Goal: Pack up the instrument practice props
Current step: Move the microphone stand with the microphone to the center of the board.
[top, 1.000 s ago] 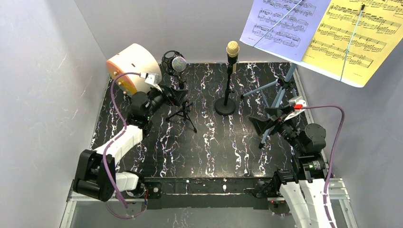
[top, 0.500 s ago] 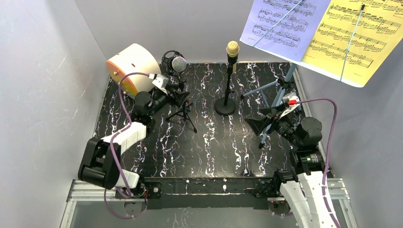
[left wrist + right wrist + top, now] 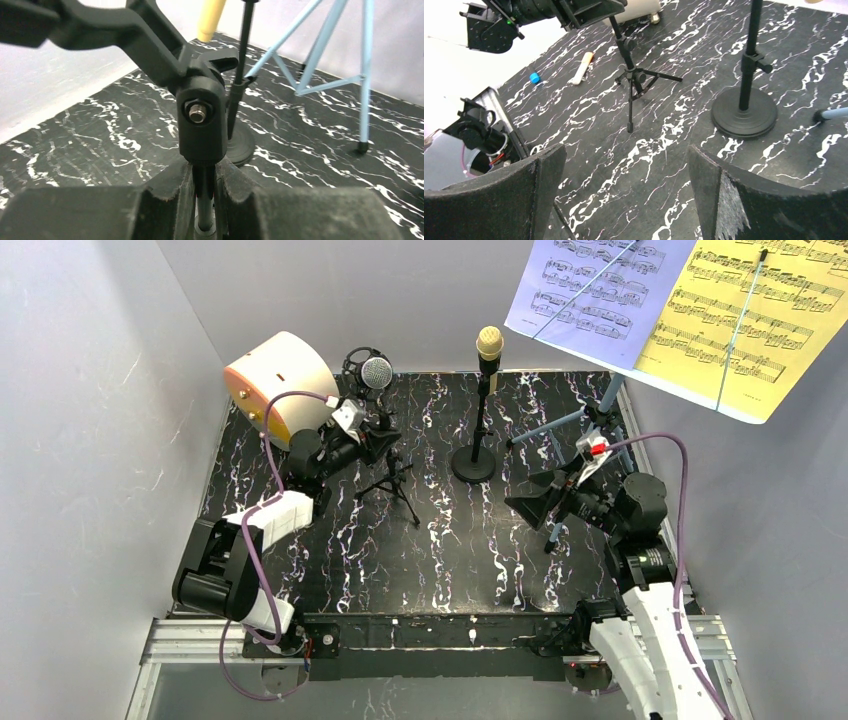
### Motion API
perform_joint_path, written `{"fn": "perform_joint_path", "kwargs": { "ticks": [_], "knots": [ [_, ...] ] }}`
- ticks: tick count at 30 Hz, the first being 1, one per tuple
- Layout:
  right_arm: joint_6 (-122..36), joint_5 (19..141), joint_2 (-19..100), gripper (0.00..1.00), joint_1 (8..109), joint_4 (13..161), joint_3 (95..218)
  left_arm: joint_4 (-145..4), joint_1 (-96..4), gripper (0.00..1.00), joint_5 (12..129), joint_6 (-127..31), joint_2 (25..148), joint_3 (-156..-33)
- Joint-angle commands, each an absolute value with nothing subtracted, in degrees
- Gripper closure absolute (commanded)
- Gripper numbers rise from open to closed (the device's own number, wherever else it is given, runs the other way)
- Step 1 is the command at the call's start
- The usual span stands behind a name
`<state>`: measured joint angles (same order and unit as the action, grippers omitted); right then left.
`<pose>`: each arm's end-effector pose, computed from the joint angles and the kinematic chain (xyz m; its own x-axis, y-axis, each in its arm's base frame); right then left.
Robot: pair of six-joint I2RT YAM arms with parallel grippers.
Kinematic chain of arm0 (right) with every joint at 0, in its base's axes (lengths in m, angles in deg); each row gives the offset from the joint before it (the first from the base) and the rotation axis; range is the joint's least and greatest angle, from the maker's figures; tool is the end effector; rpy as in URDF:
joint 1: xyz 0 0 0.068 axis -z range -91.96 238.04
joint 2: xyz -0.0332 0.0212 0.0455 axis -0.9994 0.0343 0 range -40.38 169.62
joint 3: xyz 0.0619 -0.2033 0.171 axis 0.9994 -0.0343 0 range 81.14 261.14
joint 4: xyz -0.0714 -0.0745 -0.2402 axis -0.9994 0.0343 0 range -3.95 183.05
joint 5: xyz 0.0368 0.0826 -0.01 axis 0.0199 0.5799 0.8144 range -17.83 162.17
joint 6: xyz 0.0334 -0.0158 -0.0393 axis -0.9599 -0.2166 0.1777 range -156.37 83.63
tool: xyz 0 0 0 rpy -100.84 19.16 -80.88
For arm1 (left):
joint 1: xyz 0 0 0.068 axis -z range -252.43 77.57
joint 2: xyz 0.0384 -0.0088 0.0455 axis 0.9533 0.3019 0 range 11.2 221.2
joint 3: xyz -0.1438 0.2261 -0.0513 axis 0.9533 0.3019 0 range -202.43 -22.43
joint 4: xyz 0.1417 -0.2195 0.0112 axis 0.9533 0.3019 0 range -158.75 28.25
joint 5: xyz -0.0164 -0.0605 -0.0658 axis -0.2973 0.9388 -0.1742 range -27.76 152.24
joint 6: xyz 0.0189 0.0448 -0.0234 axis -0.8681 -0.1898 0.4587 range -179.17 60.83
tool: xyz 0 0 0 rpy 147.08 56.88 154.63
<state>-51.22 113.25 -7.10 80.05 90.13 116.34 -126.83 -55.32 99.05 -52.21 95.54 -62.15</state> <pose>0.1385 0.0430 0.3227 -0.2295 0.1629 -0.9596 -0.7202 0.6347 0.2800 0.2902 -0.1116 0.2707 0.1250 -0.1400 -0.9822 0.8136 0.5811 0.0207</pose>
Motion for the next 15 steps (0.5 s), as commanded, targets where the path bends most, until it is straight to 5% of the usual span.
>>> {"fn": "perform_joint_path", "kwargs": {
  "ticks": [1,8,15],
  "knots": [
    [-50.48,117.16,-5.16,0.01,78.69,88.55,119.74,-129.00,-53.92,0.94,107.67,-51.64,95.87,-64.45],
    [-52.39,119.50,-0.46,0.03,75.04,88.44,120.22,-128.95,-49.74,1.00,111.61,-55.04,94.19,-62.17],
    [-54.01,106.37,8.58,0.06,55.69,82.33,119.52,-128.92,-45.95,1.00,116.74,-53.56,93.96,-62.24]
  ]
}}
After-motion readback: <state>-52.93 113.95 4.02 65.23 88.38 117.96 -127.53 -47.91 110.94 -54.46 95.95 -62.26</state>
